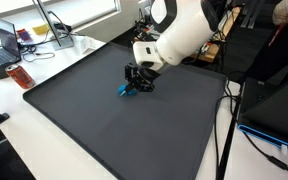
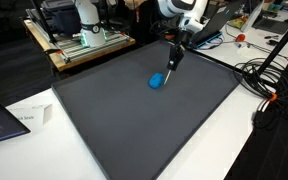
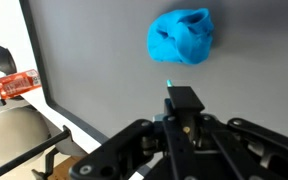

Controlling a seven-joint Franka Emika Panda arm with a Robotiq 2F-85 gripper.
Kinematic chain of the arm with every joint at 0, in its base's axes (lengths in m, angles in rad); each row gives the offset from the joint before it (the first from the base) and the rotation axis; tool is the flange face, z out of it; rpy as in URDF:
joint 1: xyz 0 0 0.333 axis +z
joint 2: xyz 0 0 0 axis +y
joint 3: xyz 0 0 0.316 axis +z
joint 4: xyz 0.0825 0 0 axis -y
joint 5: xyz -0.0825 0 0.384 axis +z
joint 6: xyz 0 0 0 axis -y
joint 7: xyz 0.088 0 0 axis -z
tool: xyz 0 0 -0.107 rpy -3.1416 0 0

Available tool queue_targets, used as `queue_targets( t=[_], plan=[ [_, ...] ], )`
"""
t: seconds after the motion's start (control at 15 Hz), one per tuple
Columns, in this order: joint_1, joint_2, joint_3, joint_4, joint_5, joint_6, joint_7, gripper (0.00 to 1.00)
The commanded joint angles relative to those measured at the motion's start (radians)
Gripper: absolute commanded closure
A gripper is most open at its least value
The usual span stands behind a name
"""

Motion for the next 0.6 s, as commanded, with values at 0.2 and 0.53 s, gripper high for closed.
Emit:
queue_targets(
  t=[0.2, 0.53],
  plan=[
    [0.032, 0.094, 0.043, 0.083, -0.151, -0.164, 0.164, 0.97],
    [0.038, 0.16, 0.084, 0.136, -0.197, -0.277, 0.244, 0.97]
  ],
)
